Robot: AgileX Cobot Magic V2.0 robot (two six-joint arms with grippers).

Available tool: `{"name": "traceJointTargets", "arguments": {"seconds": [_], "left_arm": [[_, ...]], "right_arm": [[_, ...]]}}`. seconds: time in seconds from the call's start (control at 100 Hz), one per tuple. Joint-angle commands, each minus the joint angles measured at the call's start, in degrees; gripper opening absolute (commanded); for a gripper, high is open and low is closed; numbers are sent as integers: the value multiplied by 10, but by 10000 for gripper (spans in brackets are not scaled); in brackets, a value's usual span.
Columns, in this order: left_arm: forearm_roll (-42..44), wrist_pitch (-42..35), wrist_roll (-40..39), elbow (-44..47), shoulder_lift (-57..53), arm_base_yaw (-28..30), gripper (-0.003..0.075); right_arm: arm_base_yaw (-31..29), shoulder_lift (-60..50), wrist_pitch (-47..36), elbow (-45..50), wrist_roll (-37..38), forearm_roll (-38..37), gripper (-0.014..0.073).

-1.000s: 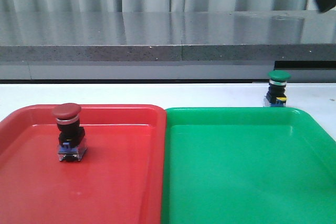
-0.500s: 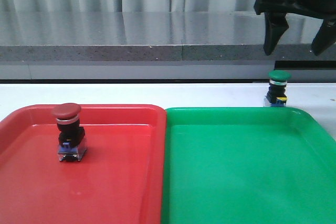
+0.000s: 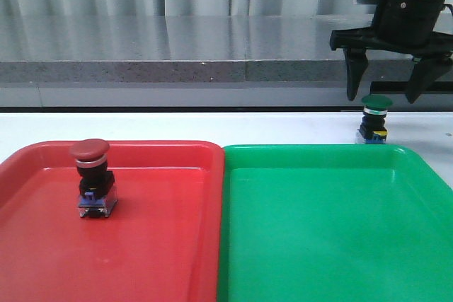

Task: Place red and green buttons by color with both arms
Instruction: 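Lower the right gripper over the green push-button, then close the right gripper on the green button and lift it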

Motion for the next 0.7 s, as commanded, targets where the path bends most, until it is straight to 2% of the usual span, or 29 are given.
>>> {"name": "traceJointTargets", "arguments": {"seconds": [0.0, 0.13, 0.17, 0.36, 0.43, 0.69], "left_arm": [[-4, -43, 0, 6, -12, 1, -20], [-4, -43, 0, 6, -12, 1, -20], [-4, -43, 0, 6, -12, 1, -20], [-4, -43, 0, 6, -12, 1, -20], [-4, -43, 0, 6, -12, 1, -20], [-4, -43, 0, 6, -12, 1, -20]], "right_arm": [[-2, -17, 5, -27, -8, 1, 594], [-2, -11, 8, -28, -8, 6, 591], [-2, -11, 10, -28, -8, 6, 565], [-2, -11, 16, -29, -8, 6, 275], [-2, -11, 16, -31, -8, 6, 220], [-2, -45, 30, -66, -8, 6, 206]]}}
